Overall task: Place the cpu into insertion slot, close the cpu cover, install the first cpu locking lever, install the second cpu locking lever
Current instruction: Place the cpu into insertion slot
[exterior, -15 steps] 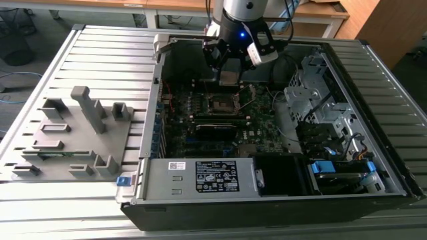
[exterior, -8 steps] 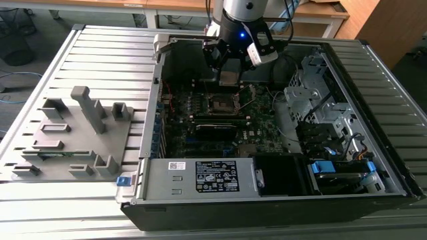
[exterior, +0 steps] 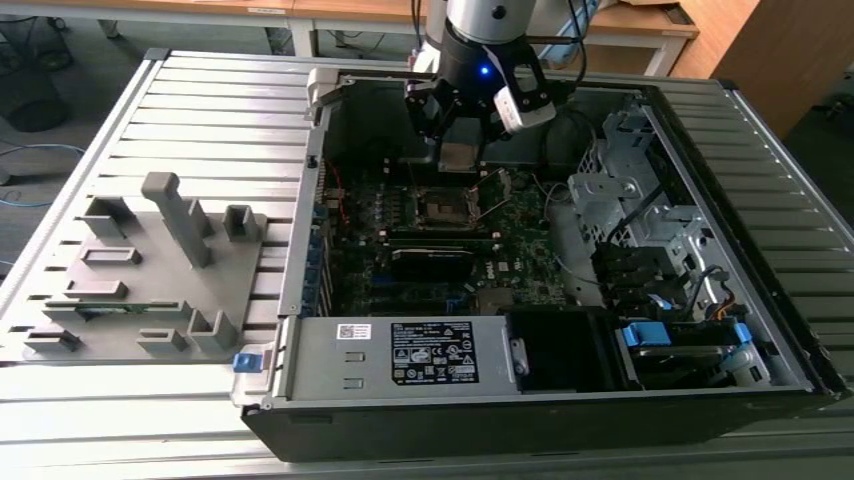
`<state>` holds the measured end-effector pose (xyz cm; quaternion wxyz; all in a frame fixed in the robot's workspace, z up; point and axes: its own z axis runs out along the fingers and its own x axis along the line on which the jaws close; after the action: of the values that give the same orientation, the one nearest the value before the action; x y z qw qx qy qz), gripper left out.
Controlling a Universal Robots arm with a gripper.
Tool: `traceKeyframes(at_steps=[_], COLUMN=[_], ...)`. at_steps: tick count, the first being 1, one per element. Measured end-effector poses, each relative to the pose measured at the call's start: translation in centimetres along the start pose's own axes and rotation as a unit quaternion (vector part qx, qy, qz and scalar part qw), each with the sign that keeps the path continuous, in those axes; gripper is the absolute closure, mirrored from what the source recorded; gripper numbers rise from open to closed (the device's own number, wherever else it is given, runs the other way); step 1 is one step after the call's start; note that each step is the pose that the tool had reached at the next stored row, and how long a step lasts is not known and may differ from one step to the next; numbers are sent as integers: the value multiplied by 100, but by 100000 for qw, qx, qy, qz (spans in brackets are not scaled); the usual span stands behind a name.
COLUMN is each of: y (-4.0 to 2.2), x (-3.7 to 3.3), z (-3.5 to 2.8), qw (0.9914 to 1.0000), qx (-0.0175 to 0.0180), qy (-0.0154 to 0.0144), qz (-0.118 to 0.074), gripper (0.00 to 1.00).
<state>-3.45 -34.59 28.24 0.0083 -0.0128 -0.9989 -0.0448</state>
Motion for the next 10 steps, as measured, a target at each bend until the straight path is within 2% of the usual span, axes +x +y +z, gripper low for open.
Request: traceKeyframes(at_steps=[10], y=[-1], x=[0], z=[15], qw=[100000], qx=[-9], qy=[-2], qz=[-3], gripper=[46])
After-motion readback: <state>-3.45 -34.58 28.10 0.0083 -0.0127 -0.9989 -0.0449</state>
